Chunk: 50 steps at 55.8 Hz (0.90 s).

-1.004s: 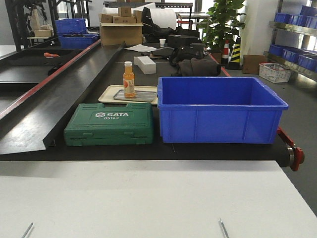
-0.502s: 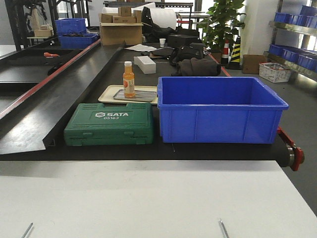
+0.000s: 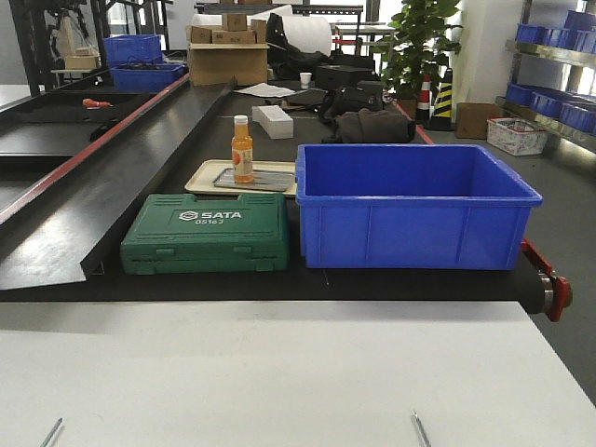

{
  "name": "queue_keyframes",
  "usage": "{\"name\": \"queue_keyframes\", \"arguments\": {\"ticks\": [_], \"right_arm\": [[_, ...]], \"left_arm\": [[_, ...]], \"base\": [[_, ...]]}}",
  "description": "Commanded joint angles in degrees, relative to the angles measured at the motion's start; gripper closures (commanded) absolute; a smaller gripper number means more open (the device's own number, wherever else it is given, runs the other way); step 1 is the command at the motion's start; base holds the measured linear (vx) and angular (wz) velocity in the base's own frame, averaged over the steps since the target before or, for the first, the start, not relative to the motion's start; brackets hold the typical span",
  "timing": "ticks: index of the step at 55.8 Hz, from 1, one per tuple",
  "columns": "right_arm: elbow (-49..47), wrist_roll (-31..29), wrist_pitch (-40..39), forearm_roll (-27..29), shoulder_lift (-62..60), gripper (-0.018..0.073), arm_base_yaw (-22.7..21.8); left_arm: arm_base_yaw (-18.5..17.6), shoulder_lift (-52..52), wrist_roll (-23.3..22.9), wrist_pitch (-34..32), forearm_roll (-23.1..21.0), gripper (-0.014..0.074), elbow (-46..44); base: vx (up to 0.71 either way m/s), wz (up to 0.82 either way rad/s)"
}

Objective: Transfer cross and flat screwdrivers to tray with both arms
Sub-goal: 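Lower both grippers toward the green-handled screwdrivers on the white table, then close the left gripper on the Phillips screwdriver handle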

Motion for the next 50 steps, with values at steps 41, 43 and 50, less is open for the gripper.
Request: {"name": "queue_keyframes", "arguments": {"ticks": [41, 43, 50], "right_arm": [[-1.96, 1.06, 4.98, 0.78, 23.0, 0.0008, 0.07], [-1.96, 1.06, 5.75, 0.78, 23.0, 0.0008, 0.07], [-1.96, 0.85, 7.79, 0.78, 23.0, 0.0008, 0.07]], "left_arm": [[9.34, 53.06, 3.05, 36.89, 2.64, 0.0123, -33.73], [9.34, 55.6, 5.48, 37.97, 2.62, 0.0123, -35.53], [9.34, 65.38, 12.02, 41.37, 2.51, 0.0123, -41.06]], "base": [[0.0, 0.0], [0.0, 0.0], [0.0, 0.0]]}}
